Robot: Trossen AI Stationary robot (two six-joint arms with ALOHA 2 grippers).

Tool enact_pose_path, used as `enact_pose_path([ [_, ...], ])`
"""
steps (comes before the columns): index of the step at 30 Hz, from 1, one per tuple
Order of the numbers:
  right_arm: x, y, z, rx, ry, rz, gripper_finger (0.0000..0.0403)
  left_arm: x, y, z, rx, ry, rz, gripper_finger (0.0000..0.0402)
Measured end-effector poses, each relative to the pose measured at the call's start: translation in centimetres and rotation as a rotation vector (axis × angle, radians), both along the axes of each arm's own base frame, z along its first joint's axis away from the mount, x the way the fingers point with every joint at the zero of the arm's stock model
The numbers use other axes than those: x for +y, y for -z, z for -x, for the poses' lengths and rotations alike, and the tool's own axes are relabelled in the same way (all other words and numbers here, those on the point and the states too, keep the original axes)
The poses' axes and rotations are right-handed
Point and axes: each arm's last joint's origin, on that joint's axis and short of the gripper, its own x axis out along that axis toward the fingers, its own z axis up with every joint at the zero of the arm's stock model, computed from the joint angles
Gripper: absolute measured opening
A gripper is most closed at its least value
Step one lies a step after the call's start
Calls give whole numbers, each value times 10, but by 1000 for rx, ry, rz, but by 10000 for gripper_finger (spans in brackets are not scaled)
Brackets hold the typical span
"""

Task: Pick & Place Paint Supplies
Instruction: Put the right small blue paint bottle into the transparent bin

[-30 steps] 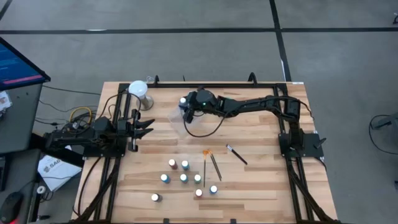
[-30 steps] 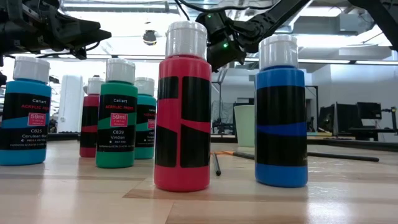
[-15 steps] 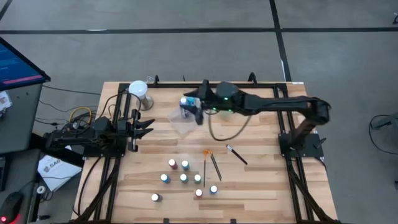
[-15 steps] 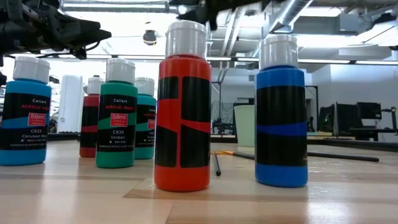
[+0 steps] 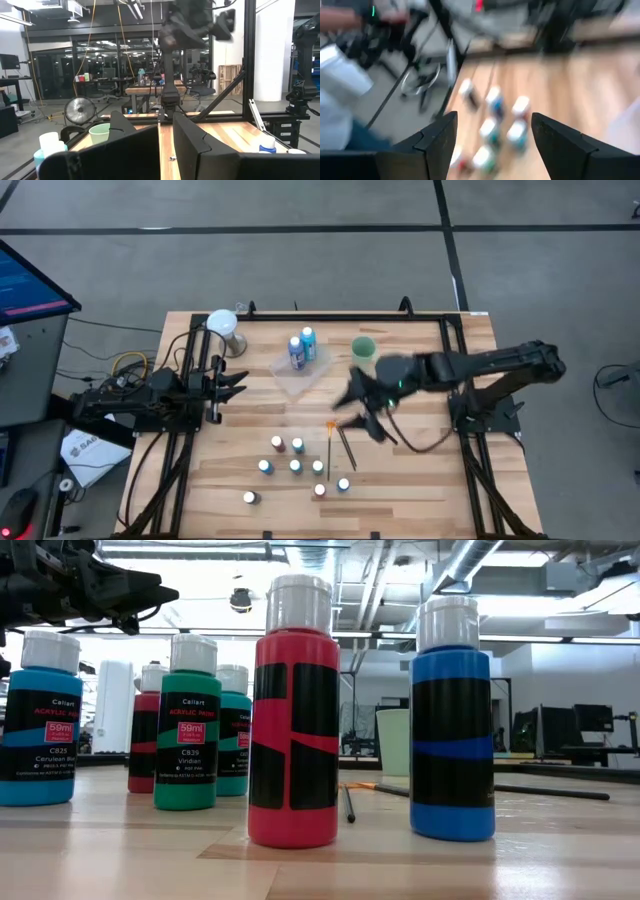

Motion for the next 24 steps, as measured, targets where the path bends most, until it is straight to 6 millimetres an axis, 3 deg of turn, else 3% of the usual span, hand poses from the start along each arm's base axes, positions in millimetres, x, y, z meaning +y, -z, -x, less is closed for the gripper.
enact_pose_path([
  [6, 55, 36, 15, 302, -2, 54, 249, 0, 0, 0, 0, 0, 0, 1],
  [14, 111, 81, 6, 381, -18, 152, 249, 0, 0, 0, -2, 0, 0, 1],
  [19, 128, 109, -13, 370, -35, 169, 249, 0, 0, 0, -4, 0, 0, 1],
  [24, 130, 135, -27, 401, -35, 209, 249, 0, -1, 0, -8, 0, 0, 1],
])
